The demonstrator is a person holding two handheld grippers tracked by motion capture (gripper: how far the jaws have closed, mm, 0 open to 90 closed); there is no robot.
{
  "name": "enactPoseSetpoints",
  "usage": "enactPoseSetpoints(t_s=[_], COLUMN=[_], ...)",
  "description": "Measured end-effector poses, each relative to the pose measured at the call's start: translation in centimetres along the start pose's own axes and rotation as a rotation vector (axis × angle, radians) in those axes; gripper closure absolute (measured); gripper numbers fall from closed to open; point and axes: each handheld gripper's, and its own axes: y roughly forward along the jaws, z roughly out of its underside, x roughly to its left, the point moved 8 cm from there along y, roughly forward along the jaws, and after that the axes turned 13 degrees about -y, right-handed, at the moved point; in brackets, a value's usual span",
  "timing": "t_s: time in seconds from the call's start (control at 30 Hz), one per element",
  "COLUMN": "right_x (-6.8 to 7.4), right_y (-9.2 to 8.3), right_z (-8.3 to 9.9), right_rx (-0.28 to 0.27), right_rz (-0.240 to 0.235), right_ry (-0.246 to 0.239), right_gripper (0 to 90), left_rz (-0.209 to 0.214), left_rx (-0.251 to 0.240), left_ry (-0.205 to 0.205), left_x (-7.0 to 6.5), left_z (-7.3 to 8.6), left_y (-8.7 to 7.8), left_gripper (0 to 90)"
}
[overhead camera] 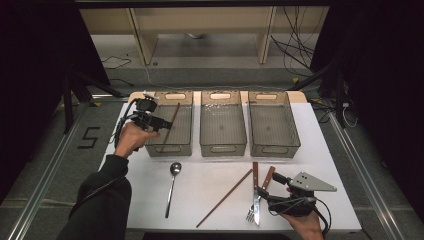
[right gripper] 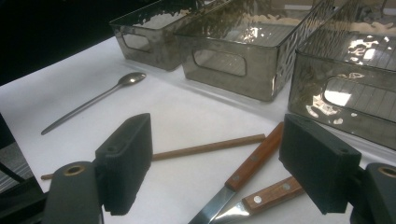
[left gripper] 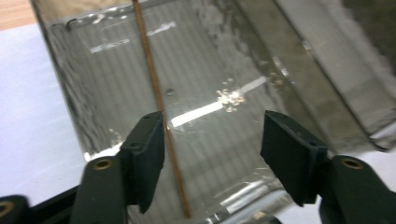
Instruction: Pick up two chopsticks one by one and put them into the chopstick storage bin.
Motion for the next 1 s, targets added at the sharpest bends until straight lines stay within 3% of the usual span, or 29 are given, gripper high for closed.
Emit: enactPoseSetpoints(t_s=[0.3, 0.33, 0.5, 0.53, 0.7, 1.0], right_x=[0.0, 0.0, 0.0, 0.0, 0.0, 0.0], right_y=[0.0, 0.0, 0.0, 0.0, 0.0, -0.1], right_z=[0.0, 0.0, 0.0, 0.0, -0.1, -0.1], right_rx=[-0.001, -0.001, 0.0, 0.0, -0.001, -0.001], right_rz=[0.001, 0.002, 0.002, 0.003, 0.005, 0.006], right_ry=[-0.001, -0.001, 0.0, 0.001, 0.001, -0.003], right_gripper=[26.3, 26.3, 26.3, 26.3, 26.2, 26.2], left_rz=[0.044, 0.059, 0.091, 0.1, 0.119, 0.11], left_rx=[-0.022, -0.029, -0.044, -0.041, -0.045, 0.001], left_ry=[0.012, 0.022, 0.037, 0.048, 0.055, 0.109], left_x=[-2.6, -3.4, -4.9, -5.6, -6.5, -8.7], left_z=[1.8, 2.6, 4.1, 5.0, 6.4, 9.0], left_y=[-2.2, -2.8, -3.5, -3.6, -3.6, -2.7], left_gripper=[25.5, 24.7, 22.0, 21.6, 20.4, 19.4])
